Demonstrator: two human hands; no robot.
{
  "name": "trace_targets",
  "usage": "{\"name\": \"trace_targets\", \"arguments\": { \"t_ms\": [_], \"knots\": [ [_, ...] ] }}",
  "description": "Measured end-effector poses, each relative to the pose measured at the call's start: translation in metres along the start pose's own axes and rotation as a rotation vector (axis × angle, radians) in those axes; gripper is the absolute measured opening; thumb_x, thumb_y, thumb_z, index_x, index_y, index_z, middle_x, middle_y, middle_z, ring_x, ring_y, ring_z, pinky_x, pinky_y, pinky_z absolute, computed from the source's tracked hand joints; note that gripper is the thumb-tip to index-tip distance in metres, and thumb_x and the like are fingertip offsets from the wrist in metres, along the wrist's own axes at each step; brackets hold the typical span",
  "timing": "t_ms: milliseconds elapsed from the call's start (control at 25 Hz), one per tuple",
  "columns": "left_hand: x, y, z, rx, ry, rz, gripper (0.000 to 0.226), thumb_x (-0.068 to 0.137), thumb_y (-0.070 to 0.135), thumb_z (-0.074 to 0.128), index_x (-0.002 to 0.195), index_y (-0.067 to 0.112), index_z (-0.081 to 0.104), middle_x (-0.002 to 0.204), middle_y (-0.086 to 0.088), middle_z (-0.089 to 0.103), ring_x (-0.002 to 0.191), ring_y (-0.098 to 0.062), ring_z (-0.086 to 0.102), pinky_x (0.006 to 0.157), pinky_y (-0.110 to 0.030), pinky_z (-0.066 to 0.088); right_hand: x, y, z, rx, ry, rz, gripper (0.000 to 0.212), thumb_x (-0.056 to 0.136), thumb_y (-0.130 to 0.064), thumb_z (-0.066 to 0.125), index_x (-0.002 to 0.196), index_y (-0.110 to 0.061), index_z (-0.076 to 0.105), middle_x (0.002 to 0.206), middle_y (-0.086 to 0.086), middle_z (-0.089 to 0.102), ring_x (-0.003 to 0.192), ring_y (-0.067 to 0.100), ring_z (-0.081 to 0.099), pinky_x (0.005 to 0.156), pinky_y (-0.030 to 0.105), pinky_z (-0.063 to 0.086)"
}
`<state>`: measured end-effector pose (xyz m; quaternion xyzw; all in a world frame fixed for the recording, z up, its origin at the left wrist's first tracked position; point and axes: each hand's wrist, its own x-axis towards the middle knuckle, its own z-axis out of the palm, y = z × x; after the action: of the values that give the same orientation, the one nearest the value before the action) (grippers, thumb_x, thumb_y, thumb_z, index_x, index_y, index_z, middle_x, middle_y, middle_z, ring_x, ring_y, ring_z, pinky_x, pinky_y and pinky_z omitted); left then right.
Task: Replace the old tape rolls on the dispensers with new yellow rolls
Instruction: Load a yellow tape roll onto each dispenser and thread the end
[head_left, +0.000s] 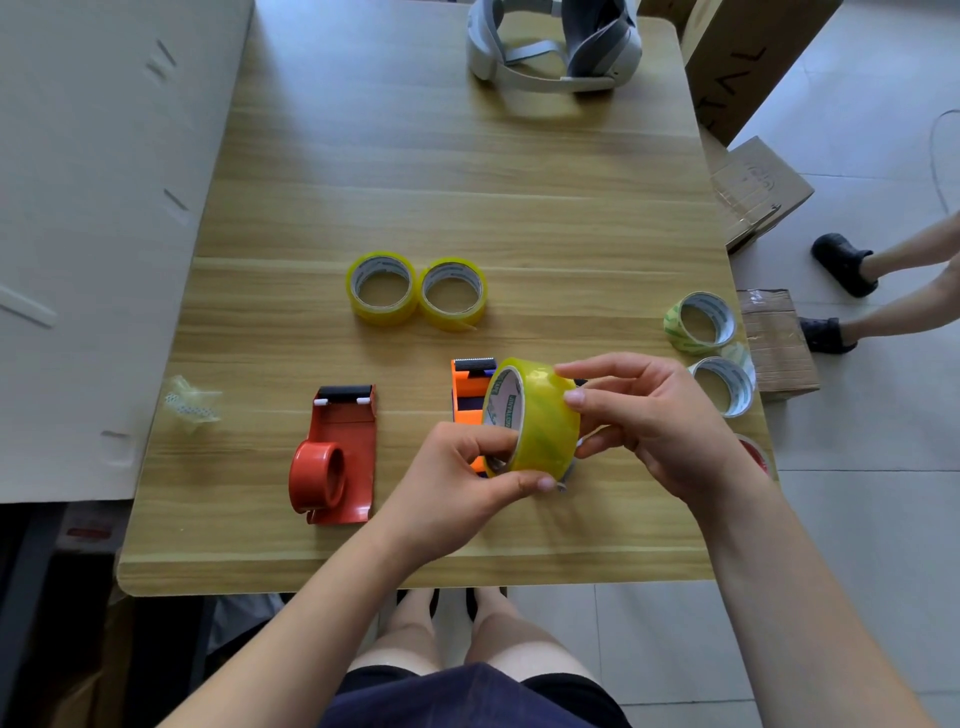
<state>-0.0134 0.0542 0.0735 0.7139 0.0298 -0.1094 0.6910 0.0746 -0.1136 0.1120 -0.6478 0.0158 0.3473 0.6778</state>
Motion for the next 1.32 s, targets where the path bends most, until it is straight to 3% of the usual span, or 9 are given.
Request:
{"name": "trace_targets", "arguments": {
  "t_ms": [80, 240, 320, 440, 600, 760, 920, 1200, 1320],
  "knots": [
    [-0.001, 0.001, 0.001, -0.010, 0.015, 0.001, 0.014, 0.070, 0.014, 0.076, 0.084, 0.018, 0.077, 0.087, -0.013, 0.074, 0.077, -0.009, 0.058, 0.071, -0.035, 0.049, -0.001, 0.000, -0.001, 0.005, -0.005, -0.019, 0.026, 0.060, -0.009, 0.072, 0.085, -0.016, 0.074, 0.065, 0.010, 0.068, 0.053, 0.019, 0.064, 0.047, 0.025, 0.055],
    [-0.002, 0.000, 0.002, 0.011, 0.026, 0.006, 0.023, 0.069, 0.010, 0.074, 0.090, 0.001, 0.075, 0.095, -0.019, 0.072, 0.088, -0.018, 0.064, 0.082, -0.034, 0.052, -0.004, 0.001, -0.004, 0.007, -0.087, -0.019, 0.062, 0.052, -0.009, 0.078, 0.110, -0.024, 0.065, 0.059, 0.008, 0.061, 0.053, 0.018, 0.062, 0.054, 0.027, 0.057],
    [-0.003, 0.003, 0.004, -0.009, 0.013, 0.004, 0.020, 0.068, 0.007, 0.073, 0.088, 0.004, 0.075, 0.094, -0.019, 0.071, 0.087, -0.016, 0.064, 0.081, -0.028, 0.052, -0.006, 0.001, -0.004, -0.004, -0.132, -0.028, 0.066, 0.054, -0.003, 0.077, 0.115, -0.024, 0.062, 0.059, 0.009, 0.059, 0.054, 0.018, 0.060, 0.056, 0.028, 0.057],
    [-0.005, 0.007, 0.008, -0.086, -0.015, -0.022, 0.020, 0.065, 0.001, 0.072, 0.084, 0.005, 0.075, 0.087, -0.017, 0.073, 0.082, -0.013, 0.062, 0.077, -0.022, 0.050, -0.009, -0.002, -0.003, -0.012, -0.153, -0.035, 0.060, 0.057, 0.003, 0.072, 0.112, -0.019, 0.063, 0.053, 0.003, 0.058, 0.051, 0.014, 0.060, 0.055, 0.027, 0.056],
    [-0.009, 0.007, 0.005, -0.209, -0.057, -0.026, 0.022, 0.063, 0.007, 0.072, 0.082, 0.016, 0.077, 0.083, 0.001, 0.072, 0.083, -0.008, 0.063, 0.077, -0.019, 0.049, -0.013, -0.004, -0.002, -0.072, -0.179, -0.047, 0.053, 0.058, 0.003, 0.075, 0.108, -0.014, 0.065, 0.052, 0.002, 0.060, 0.050, 0.014, 0.060, 0.056, 0.027, 0.056],
    [-0.012, 0.010, 0.005, -0.301, -0.071, -0.045, 0.015, 0.072, 0.010, 0.070, 0.085, 0.009, 0.077, 0.081, 0.008, 0.074, 0.081, -0.003, 0.065, 0.073, -0.014, 0.048, -0.016, 0.001, -0.001, -0.132, -0.212, -0.069, 0.052, 0.062, 0.004, 0.076, 0.105, -0.023, 0.068, 0.059, 0.007, 0.062, 0.056, 0.018, 0.058, 0.057, 0.027, 0.048],
    [-0.014, 0.009, 0.008, -0.253, -0.042, -0.041, 0.038, 0.071, 0.044, 0.073, 0.090, 0.011, 0.076, 0.093, 0.001, 0.074, 0.092, -0.012, 0.066, 0.084, -0.027, 0.052, -0.019, 0.006, -0.001, -0.141, -0.244, -0.056, 0.062, 0.065, 0.005, 0.074, 0.118, -0.024, 0.059, 0.064, 0.008, 0.063, 0.064, 0.023, 0.055, 0.062, 0.026, 0.049],
    [-0.018, 0.005, 0.006, -0.034, -0.003, 0.037, 0.021, 0.080, 0.020, 0.070, 0.097, 0.008, 0.075, 0.107, -0.003, 0.073, 0.106, -0.012, 0.064, 0.095, -0.026, 0.047, -0.024, 0.001, 0.001, -0.288, -0.262, -0.074, 0.056, 0.072, 0.013, 0.071, 0.113, -0.023, 0.062, 0.068, 0.008, 0.065, 0.067, 0.017, 0.062, 0.066, 0.023, 0.052],
    [-0.017, 0.003, 0.004, 0.048, 0.048, 0.065, 0.020, 0.079, 0.018, 0.070, 0.095, 0.008, 0.075, 0.109, -0.003, 0.071, 0.108, -0.012, 0.063, 0.095, -0.028, 0.047, -0.024, 0.002, 0.004, -0.282, -0.252, -0.107, 0.044, 0.074, 0.005, 0.068, 0.107, -0.025, 0.066, 0.078, 0.010, 0.068, 0.075, 0.022, 0.064, 0.075, 0.037, 0.055]
  ]
}}
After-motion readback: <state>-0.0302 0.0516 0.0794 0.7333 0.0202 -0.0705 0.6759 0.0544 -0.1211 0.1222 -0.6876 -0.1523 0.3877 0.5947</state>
